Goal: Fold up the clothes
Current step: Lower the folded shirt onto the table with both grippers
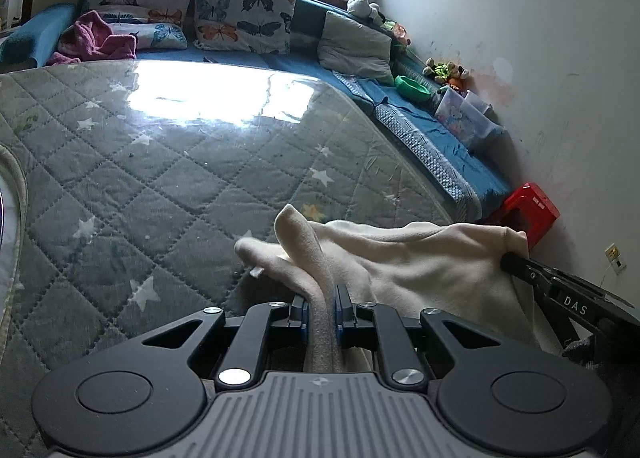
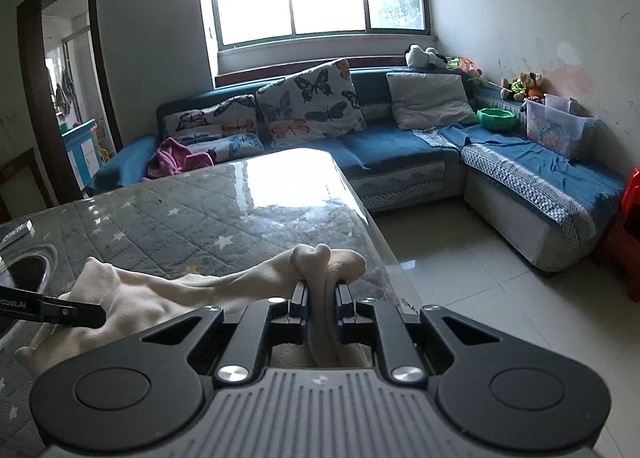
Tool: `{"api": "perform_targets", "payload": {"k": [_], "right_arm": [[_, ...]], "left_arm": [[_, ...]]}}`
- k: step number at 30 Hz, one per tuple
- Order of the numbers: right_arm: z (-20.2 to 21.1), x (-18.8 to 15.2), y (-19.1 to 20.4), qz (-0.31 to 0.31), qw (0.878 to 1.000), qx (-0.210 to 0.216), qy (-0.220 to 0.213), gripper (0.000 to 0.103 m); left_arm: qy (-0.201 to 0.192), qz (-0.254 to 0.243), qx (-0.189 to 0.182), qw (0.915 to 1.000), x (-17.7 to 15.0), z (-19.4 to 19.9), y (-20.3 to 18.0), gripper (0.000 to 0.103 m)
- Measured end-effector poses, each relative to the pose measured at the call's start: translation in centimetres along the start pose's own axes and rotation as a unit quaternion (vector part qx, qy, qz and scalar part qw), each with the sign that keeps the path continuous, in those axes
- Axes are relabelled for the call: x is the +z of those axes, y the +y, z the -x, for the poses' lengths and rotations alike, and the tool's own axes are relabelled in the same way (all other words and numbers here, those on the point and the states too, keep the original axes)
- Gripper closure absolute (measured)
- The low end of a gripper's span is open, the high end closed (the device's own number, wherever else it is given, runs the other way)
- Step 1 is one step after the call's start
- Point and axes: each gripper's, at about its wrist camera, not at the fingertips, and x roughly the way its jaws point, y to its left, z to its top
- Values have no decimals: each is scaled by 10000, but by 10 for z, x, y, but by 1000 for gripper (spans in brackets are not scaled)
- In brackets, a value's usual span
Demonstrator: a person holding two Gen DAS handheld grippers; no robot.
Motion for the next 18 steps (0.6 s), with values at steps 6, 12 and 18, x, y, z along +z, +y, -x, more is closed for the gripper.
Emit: {"api": "perform_targets", "payload": {"k": [6, 12, 18], "right_arm": [[-12, -5, -7, 7, 9998, -67, 165, 91], [-22, -12, -9, 9, 9993, -127, 357, 91], [-24, -18, -10, 11, 9988, -136, 478, 91]], "left_arm": [[129, 48, 51, 9999, -4, -6, 6, 90], [212, 53, 76, 9997, -9, -8, 10, 89], [237, 15, 45, 9997, -11, -6, 12, 89]]}}
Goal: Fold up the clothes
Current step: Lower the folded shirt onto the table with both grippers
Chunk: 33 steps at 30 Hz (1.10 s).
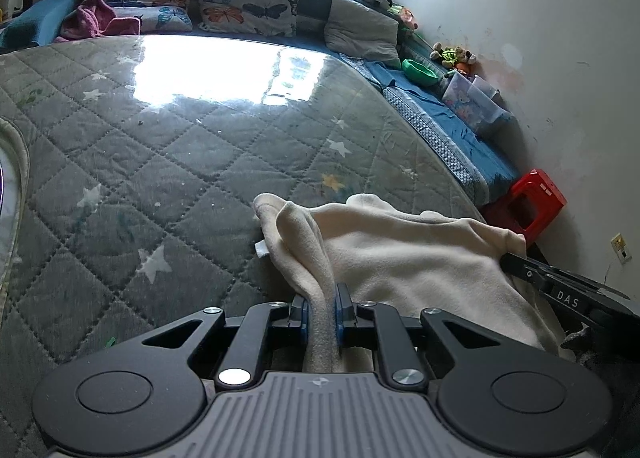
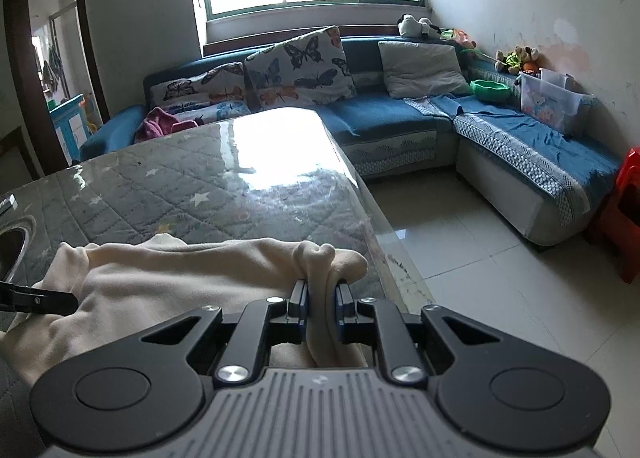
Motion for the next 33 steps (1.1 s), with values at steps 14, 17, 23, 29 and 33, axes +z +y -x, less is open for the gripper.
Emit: {"api": "perform_targets", "payload": {"k": [14, 17, 23, 29, 33], "right_arm": [[9, -16, -2, -118, 9999, -56, 91, 82], [11, -15, -6, -180, 9997, -164, 39, 81], [18, -9, -3, -129, 9997, -155, -132, 81], [11, -5, 10, 18, 9999, 20, -139, 81], [-2, 2, 23, 135, 9998, 139, -88, 81]], "left_arm": [[32, -164, 31, 9999, -2, 6, 7, 86], [42, -168, 62, 9998, -1, 8, 8, 84], [-7, -229, 199, 9995, -3, 11, 8, 76], [-50, -219, 316, 9992, -3, 14, 11, 71], [-90, -206, 396, 9990, -1, 14, 15, 70]]}}
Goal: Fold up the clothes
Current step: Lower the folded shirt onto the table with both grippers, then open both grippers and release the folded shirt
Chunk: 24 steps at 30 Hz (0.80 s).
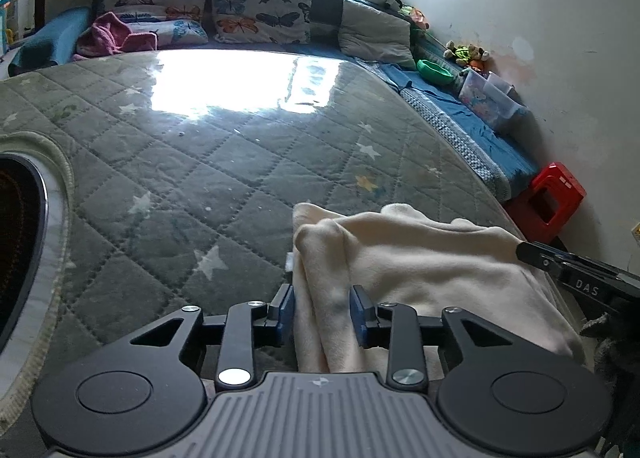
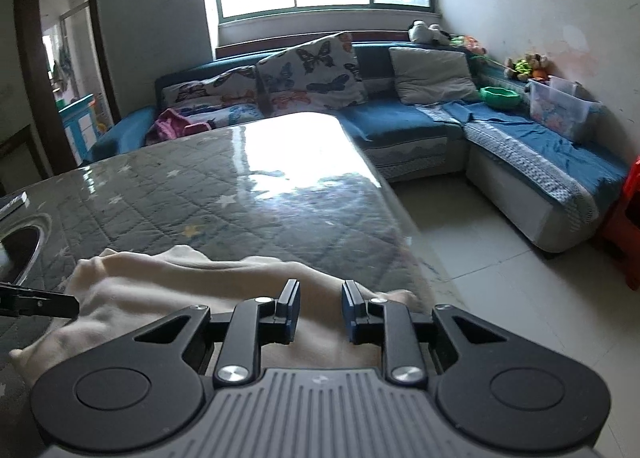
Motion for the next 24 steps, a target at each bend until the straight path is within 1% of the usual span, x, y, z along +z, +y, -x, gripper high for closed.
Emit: {"api": "perform_targets", "payload": {"k": [6, 9, 12, 14, 17, 19, 23, 24], "right_arm": [[-21, 4, 13, 148, 9999, 31, 68, 81], [-29, 4, 16, 206, 9997, -14, 128, 81], [-26, 5, 18, 252, 9996, -21, 96, 80], [-25, 6, 19, 283, 9996, -25, 75, 80], [-14, 5, 22, 326, 9994, 64, 38, 78], [-4, 1, 26, 422, 9990, 116, 15, 72], [10, -9, 35, 539, 9982, 276, 48, 71], [12, -12, 37, 555, 9980, 298, 64, 69]], "left_arm": [[25, 33, 30, 10000, 0, -4, 4, 70], [28, 45, 35, 10000, -1, -4, 5, 67], [20, 36, 39, 10000, -2, -2, 6, 67], [8, 32, 63, 10000, -2, -1, 5, 65], [-27, -4, 60, 10000, -3, 2, 4, 64], [-53, -45, 58, 10000, -4, 4, 2, 62], [-117, -156, 67, 9998, -7, 9, -3, 60], [-130, -189, 77, 9997, -8, 10, -4, 60]]}}
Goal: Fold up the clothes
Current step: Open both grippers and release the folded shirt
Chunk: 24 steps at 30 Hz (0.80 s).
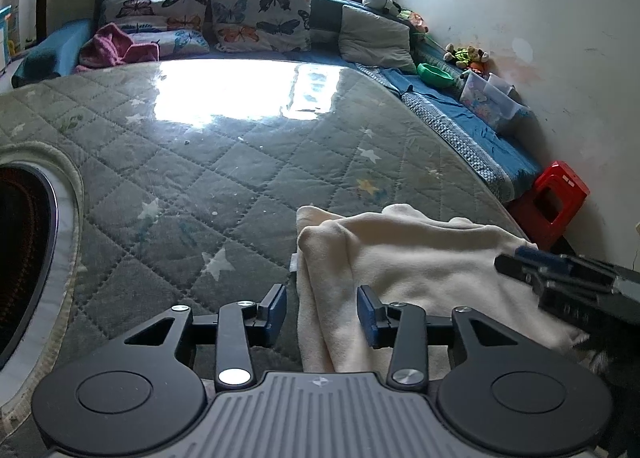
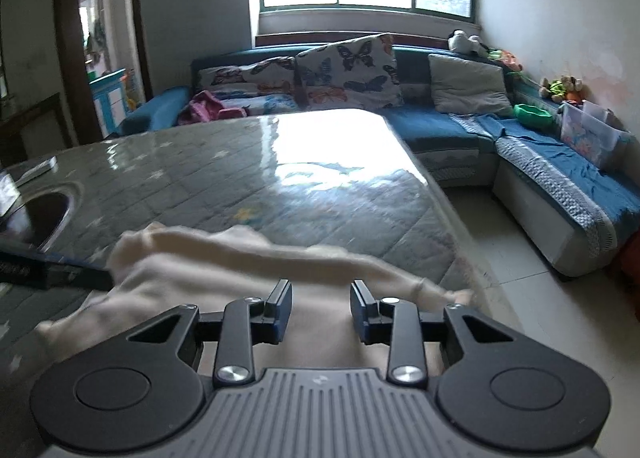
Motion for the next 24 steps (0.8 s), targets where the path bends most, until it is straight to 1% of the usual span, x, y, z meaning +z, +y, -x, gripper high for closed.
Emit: {"api": "perform_targets", "payload": {"k": [1, 6, 10, 18, 23, 24], "right_arm": [[3, -3, 2, 14, 10000, 24, 9, 66], [18, -18, 13, 57, 9999, 124, 19, 63], [31, -30, 18, 154, 9999, 62, 14, 62], [54, -51, 18, 62, 9999, -64, -64, 60], [63, -58, 19, 2, 9999, -134, -83, 59], [65, -58, 19, -19, 9999, -134, -96, 53]], "left_arm": [[-13, -34, 9, 10000, -1, 2, -1, 59], [-75, -198, 54, 9998, -8, 9, -5, 57], [-111, -285, 88, 9995, -15, 13, -7, 56], [-197, -449, 152, 9987, -31, 23, -8, 53], [-174, -471, 163, 9986, -38, 24, -7, 52], [-172, -483, 168, 9985, -39, 24, -7, 51]]}}
